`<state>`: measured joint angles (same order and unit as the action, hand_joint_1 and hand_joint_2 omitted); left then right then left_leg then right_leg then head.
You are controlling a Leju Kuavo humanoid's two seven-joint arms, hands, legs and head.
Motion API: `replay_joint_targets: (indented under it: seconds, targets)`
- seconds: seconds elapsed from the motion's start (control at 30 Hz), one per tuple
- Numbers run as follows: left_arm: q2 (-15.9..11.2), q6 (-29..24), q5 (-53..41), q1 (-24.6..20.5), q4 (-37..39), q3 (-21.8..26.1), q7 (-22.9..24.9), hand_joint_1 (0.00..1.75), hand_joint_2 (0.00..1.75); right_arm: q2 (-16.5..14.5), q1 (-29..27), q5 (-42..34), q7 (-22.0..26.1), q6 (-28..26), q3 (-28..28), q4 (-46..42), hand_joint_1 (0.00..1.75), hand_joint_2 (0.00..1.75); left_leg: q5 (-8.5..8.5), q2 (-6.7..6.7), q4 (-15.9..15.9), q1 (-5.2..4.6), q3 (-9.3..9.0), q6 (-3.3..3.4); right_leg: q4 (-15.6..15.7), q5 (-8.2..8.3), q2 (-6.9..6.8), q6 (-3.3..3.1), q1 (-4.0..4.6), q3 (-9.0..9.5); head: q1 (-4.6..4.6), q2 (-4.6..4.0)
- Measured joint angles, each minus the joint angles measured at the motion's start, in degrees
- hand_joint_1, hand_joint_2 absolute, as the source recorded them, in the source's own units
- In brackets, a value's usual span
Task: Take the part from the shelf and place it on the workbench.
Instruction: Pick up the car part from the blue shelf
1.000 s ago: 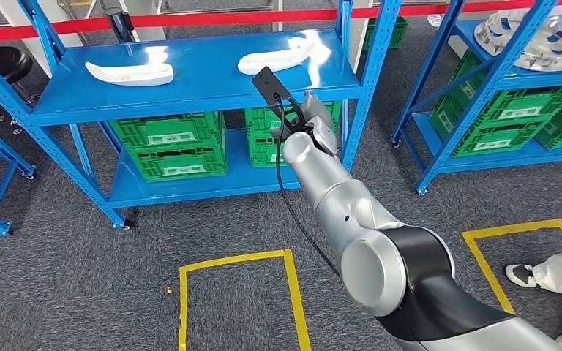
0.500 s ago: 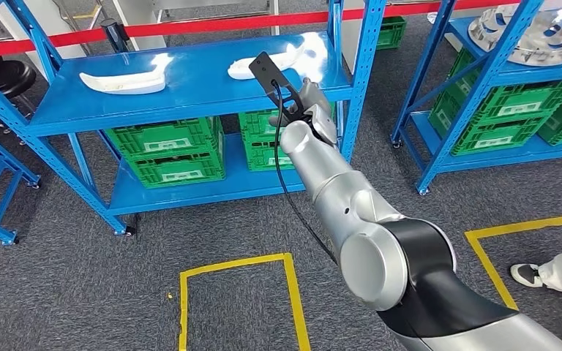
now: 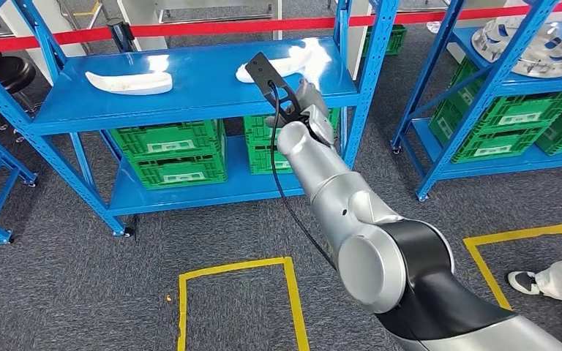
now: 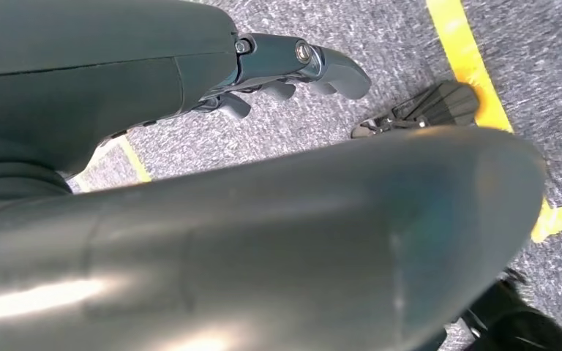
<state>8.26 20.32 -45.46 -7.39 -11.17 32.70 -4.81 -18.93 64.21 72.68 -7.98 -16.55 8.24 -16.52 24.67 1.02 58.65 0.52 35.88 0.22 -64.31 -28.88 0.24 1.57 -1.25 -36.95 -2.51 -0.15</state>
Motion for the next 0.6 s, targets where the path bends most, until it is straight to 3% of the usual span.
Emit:
replay_joint_targets:
  seconds: [0.07,0.2,0.27,0.33,0.4,0.43,0.5,0.53,0.6]
  targets:
    - [0.0,0.0,-0.2,-0.1,0.0,0.0,0.0,0.00,0.00,0.0,0.1,0.0,-0.1,0.1,0.0,0.0,0.00,1.75,0.53,0.04,0.7,-0.12,0.18,-0.75,3.7,1.01,0.14,-0.69,0.11,1.77,0.03,0.00]
    - [0.0,0.0,-0.4,0.0,0.0,0.0,0.0,0.00,0.00,0.0,0.2,0.0,-0.2,0.1,0.0,-0.1,0.00,1.75,0.96,-0.15,1.3,0.01,0.49,-2.00,4.1,1.11,0.25,-2.49,0.14,2.11,0.16,0.00]
    - [0.0,0.0,-0.6,-0.2,0.0,0.0,0.0,0.00,0.00,0.0,0.3,0.0,-0.2,0.1,0.0,-0.1,0.00,1.75,3.05,-0.48,5.5,0.06,2.65,-2.42,4.3,1.15,0.19,-3.03,-0.05,2.47,0.35,0.00]
    - [0.0,0.0,-0.9,-0.2,0.0,0.0,0.1,0.00,0.00,0.0,0.3,-0.1,-0.2,0.1,0.0,-0.1,0.00,1.75,5.79,-0.62,12.7,0.08,6.48,-2.68,4.3,0.96,0.14,-3.30,-0.05,2.60,0.45,0.00]
    - [0.0,0.0,-1.0,-0.2,0.0,0.0,0.2,0.00,0.00,0.1,0.3,-0.1,-0.2,0.1,0.0,-0.1,0.00,1.75,5.69,-0.66,15.8,0.11,8.61,-2.70,4.3,0.68,0.15,-3.37,-0.06,2.83,0.45,0.00]
    - [0.0,0.0,-1.1,-0.2,0.0,0.0,0.3,0.00,0.00,0.1,0.2,-0.1,-0.2,0.1,0.0,-0.1,0.00,1.75,4.10,-0.69,14.2,0.14,8.08,-2.61,4.3,0.48,0.18,-3.29,-0.08,3.08,0.46,0.00]
    - [0.0,0.0,-1.2,-0.2,0.0,0.0,0.4,0.00,0.00,0.2,0.2,-0.1,-0.2,0.1,0.0,-0.1,0.00,1.75,0.16,-0.80,6.9,0.12,4.70,-2.33,4.3,-0.06,0.21,-2.92,-0.10,3.76,0.45,0.00]
    - [0.0,0.0,-1.2,-0.3,0.0,0.0,0.4,0.00,0.00,0.2,0.3,-0.1,-0.2,0.1,0.0,-0.1,0.00,1.75,-0.85,-0.83,3.6,0.02,3.04,-2.12,4.3,-0.35,0.23,-2.63,-0.03,3.98,0.50,0.00]
    - [0.0,0.0,-1.2,-0.4,0.0,0.0,0.6,0.00,0.00,0.3,0.4,-0.1,-0.1,0.1,0.0,-0.1,0.00,1.75,-0.73,-0.80,0.9,-0.24,1.61,-1.64,4.4,-0.64,0.23,-1.95,0.15,4.17,0.55,0.00]
